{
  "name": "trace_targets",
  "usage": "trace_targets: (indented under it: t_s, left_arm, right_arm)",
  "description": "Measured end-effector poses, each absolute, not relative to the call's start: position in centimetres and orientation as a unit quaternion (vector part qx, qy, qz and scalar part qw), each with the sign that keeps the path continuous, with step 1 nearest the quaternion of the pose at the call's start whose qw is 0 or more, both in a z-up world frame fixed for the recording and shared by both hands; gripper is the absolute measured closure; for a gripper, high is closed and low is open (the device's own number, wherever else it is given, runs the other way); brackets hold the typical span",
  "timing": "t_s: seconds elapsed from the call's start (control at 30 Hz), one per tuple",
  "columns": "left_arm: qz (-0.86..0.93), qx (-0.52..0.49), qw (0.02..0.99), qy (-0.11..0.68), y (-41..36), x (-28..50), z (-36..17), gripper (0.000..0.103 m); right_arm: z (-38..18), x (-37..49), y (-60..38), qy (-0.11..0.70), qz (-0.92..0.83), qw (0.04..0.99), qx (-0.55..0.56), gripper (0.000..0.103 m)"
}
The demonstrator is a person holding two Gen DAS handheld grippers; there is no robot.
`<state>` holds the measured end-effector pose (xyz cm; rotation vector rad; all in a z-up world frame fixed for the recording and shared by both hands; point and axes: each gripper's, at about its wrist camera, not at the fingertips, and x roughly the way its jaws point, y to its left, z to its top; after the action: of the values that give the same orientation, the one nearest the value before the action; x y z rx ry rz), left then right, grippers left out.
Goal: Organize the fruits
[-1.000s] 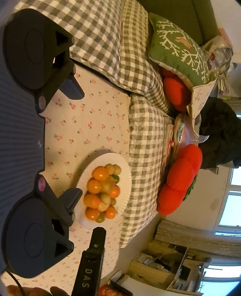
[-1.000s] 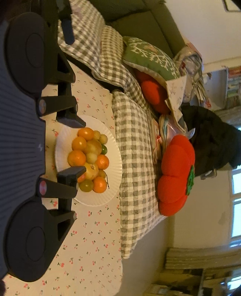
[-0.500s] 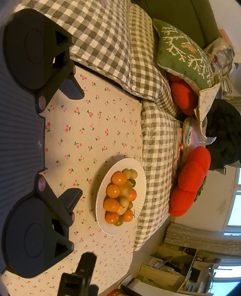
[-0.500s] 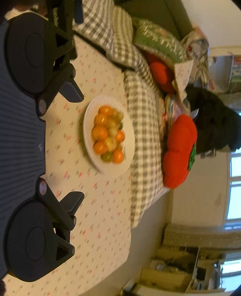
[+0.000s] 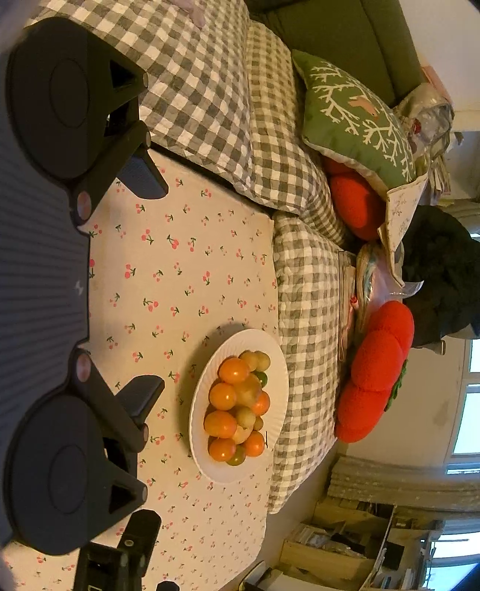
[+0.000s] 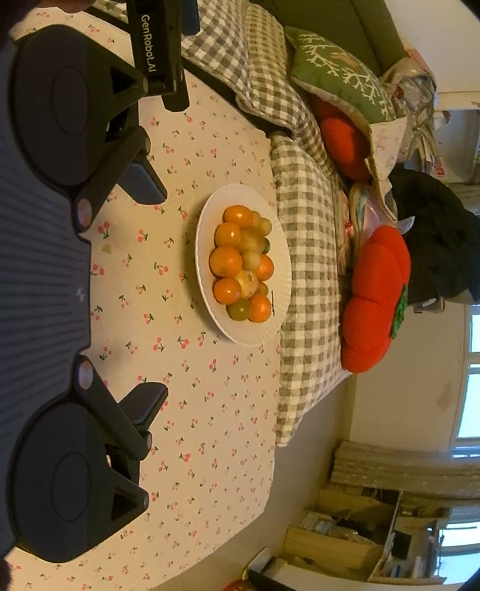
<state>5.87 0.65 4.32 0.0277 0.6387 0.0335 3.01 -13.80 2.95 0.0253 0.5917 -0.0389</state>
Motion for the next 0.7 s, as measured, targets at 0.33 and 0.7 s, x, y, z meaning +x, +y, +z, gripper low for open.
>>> trace_targets:
  t_s: [0.33,0.7]
  left_arm:
    - [-0.016,0.004,0.949,0.315,0.40,5.88,4.01,0.006]
    - [-0.031,0.000,0.949,0.312,0.37,5.72,4.05,0.006]
  right_arm:
    - [3.14,2.86,-13.99,0.290,-0.016,0.957,0.014,0.000]
    - [3.18,2.97,-14.32,0.290,-0.018,0.957,0.017,0.000]
